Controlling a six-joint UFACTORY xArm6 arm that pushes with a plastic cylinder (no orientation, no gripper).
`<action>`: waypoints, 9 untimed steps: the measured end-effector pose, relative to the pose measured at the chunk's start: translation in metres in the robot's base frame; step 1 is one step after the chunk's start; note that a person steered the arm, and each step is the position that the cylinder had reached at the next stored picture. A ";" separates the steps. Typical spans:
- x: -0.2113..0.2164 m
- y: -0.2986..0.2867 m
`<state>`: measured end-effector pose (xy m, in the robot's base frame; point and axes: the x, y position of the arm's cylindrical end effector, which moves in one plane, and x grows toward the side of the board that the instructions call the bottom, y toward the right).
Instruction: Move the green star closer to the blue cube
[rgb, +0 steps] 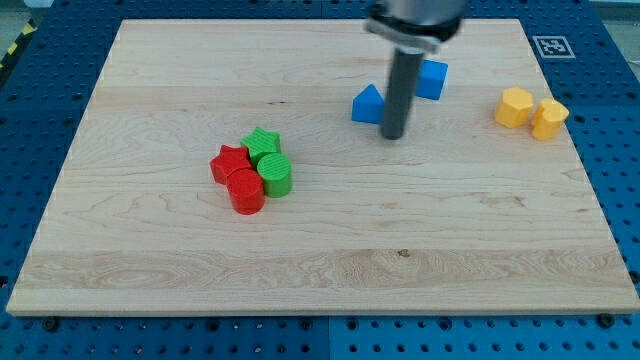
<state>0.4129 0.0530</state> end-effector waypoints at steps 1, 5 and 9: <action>0.000 -0.081; 0.054 -0.133; 0.023 -0.139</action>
<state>0.4356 -0.0865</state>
